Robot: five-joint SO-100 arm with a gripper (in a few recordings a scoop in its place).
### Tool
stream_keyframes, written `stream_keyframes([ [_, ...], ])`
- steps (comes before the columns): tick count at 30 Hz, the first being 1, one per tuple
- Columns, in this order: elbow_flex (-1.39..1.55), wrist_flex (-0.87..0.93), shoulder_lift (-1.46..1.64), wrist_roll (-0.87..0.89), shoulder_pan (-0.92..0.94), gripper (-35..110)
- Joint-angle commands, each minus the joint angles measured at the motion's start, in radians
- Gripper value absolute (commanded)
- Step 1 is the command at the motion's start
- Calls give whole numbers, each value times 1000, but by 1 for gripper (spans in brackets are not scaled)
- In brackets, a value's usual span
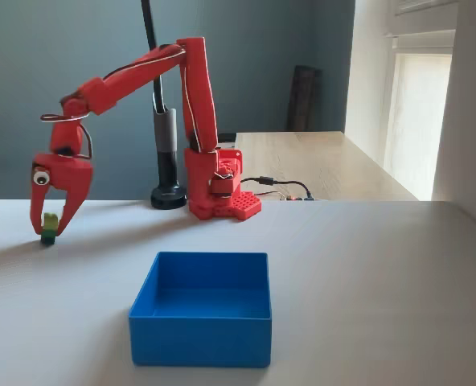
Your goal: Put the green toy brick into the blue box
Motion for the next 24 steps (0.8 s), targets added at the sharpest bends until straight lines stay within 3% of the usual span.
stream_keyframes([
  [1,-141,98,54,-21,-126,0],
  [17,-689,551,46,-166,-703,0],
  [24,-719,586,41,-189,-902,0],
])
